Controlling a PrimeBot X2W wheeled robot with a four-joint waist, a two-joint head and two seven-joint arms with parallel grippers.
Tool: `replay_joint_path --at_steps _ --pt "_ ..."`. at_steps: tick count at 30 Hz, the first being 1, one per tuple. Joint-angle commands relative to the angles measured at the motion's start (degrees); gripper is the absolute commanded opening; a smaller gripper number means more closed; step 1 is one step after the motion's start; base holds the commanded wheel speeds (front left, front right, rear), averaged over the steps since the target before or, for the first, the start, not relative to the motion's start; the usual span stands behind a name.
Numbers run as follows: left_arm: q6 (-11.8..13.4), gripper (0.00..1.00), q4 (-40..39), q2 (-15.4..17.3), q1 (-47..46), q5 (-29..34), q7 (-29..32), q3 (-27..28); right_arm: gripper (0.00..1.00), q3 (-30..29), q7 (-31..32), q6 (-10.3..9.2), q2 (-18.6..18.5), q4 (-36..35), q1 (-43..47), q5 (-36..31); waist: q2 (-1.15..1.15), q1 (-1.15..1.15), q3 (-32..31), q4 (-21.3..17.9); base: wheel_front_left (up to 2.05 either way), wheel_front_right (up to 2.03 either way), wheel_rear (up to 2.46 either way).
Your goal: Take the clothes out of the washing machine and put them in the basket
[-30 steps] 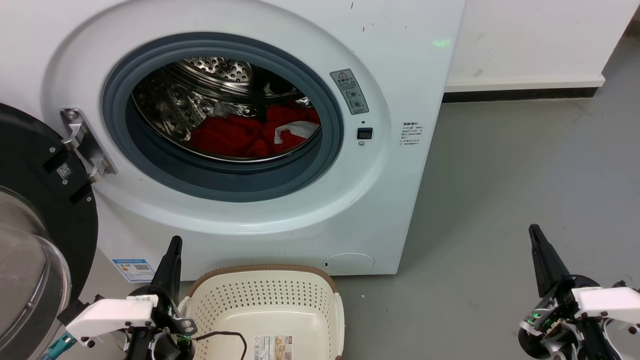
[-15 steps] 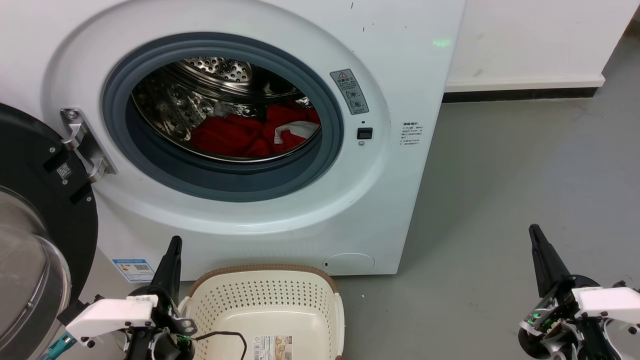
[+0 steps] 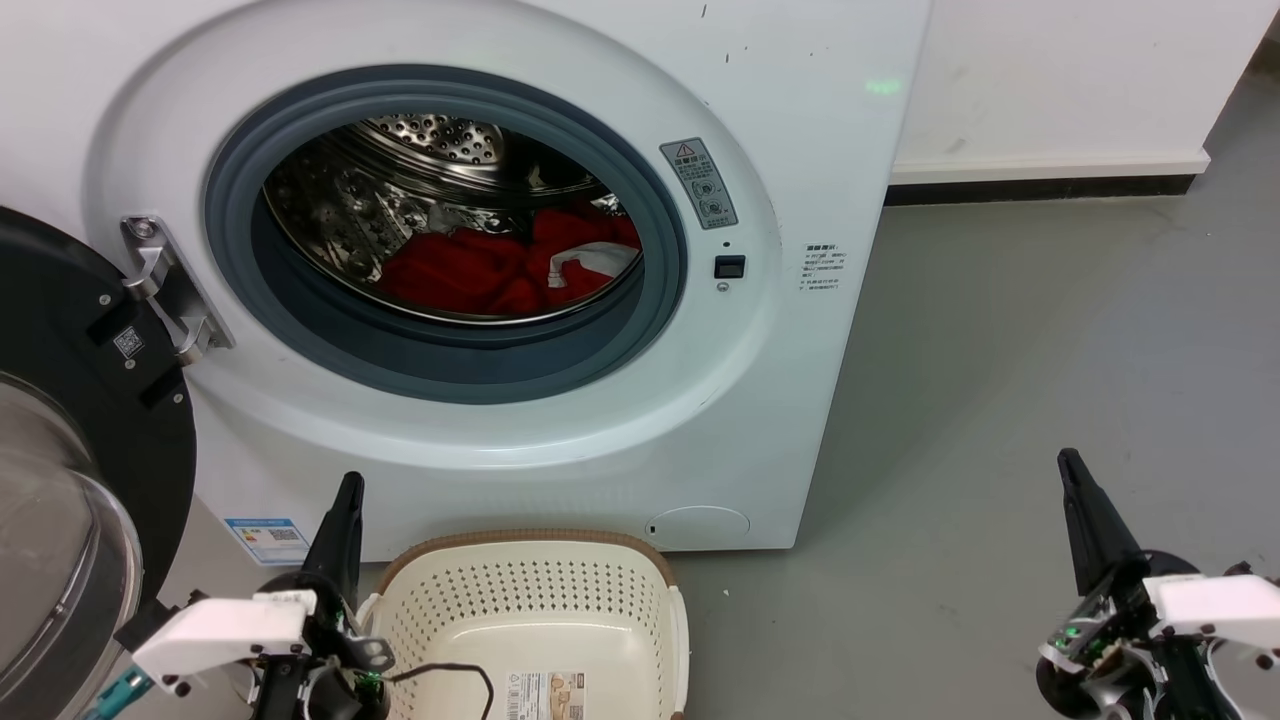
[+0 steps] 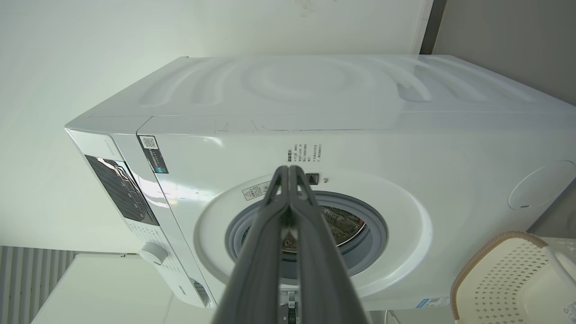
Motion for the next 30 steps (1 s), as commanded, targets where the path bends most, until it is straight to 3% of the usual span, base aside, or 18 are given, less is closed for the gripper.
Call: replay_joint_path --at_steps 1,18,30 --pt "0.00 1.00 0.02 0.00 0.00 0.01 -0.01 0.00 1.00 0.00 -0.01 0.00 0.00 0.01 0.00 -0.01 0.00 0.00 0.00 0.00 0.00 0.00 0.00" --pt "0.02 1.00 0.27 -0.16 2.63 3.51 -4.14 -0.09 1.00 0.06 -4.11 0.00 0.11 -0.79 2.91 -3.75 0.00 0.00 -0.33 -0.10 0.00 0.00 0.00" --pt "0.22 1.00 -0.44 -0.14 3.02 11.61 -7.07 3.06 1.00 -2.51 -7.06 0.00 0.13 -1.55 3.42 -16.31 0.00 0.00 -0.59 -0.28 0.00 0.00 0.00"
